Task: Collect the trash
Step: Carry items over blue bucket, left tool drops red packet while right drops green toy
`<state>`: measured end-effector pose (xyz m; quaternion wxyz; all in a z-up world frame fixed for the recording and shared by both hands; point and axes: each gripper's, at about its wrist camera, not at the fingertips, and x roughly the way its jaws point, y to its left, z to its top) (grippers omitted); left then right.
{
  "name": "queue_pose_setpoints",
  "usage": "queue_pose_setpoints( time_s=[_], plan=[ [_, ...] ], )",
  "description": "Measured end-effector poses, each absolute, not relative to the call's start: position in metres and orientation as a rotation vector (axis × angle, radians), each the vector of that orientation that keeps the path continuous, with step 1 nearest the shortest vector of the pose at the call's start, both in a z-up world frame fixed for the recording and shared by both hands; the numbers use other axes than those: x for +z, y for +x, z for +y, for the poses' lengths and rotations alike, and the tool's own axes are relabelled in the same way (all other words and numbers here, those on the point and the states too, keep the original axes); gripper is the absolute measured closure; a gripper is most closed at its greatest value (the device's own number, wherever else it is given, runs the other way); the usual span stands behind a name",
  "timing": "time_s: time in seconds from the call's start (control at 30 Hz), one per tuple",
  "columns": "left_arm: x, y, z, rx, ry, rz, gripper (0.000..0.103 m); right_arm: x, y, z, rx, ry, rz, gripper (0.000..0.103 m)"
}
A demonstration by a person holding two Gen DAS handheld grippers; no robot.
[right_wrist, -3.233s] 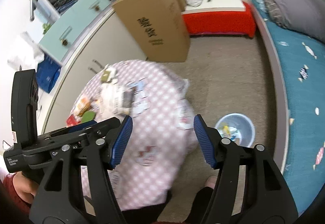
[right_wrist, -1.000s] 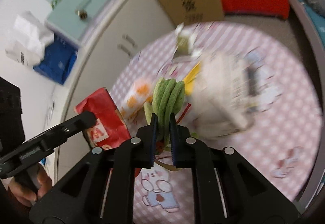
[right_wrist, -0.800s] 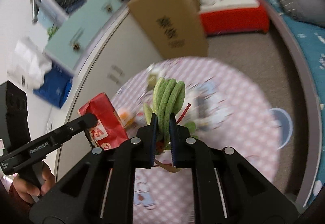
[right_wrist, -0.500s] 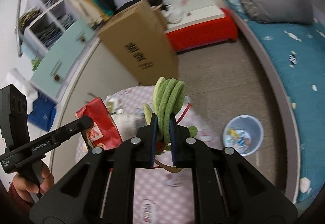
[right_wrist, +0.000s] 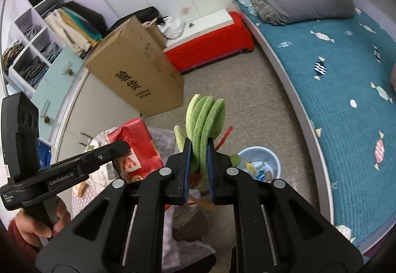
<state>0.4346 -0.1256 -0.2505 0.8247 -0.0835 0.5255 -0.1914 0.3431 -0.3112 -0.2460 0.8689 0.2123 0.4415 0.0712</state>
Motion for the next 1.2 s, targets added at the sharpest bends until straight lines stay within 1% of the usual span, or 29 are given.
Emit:
queue_pose_setpoints(
  time_s=[0.17,0.27,0.3,0.33,0.4,0.7,1.2],
  plan=[
    [-0.256,0.454,-0.161,-0.418,-0.159,1.132,0.086,-0.251,0.349,-0.342,0.127,0.460,0.925,0.091],
    [-0.259,0.462,-0.179,-0.431,-0.151,1.148,0.083,-0.254,0.351,-0.355,0.118,0.472,0.926,0.091],
    [-0.261,0.465,-0.183,-0.423,-0.149,1.148,0.076,-0.255,0.352,-0.360,0.114,0.477,0.926,0.091],
    [-0.262,0.466,-0.186,-0.410,-0.147,1.144,0.056,-0.256,0.352,-0.364,0.112,0.481,0.927,0.091],
    [-0.263,0.468,-0.189,-0.389,-0.139,1.144,0.030,-0.258,0.353,-0.369,0.109,0.487,0.929,0.091],
    [-0.272,0.470,-0.190,-0.332,-0.161,1.187,0.030,-0.263,0.358,-0.374,0.133,0.499,0.946,0.091],
    [-0.264,0.457,-0.168,-0.276,-0.179,1.170,0.029,-0.265,0.366,-0.359,0.196,0.479,0.953,0.091]
  ],
)
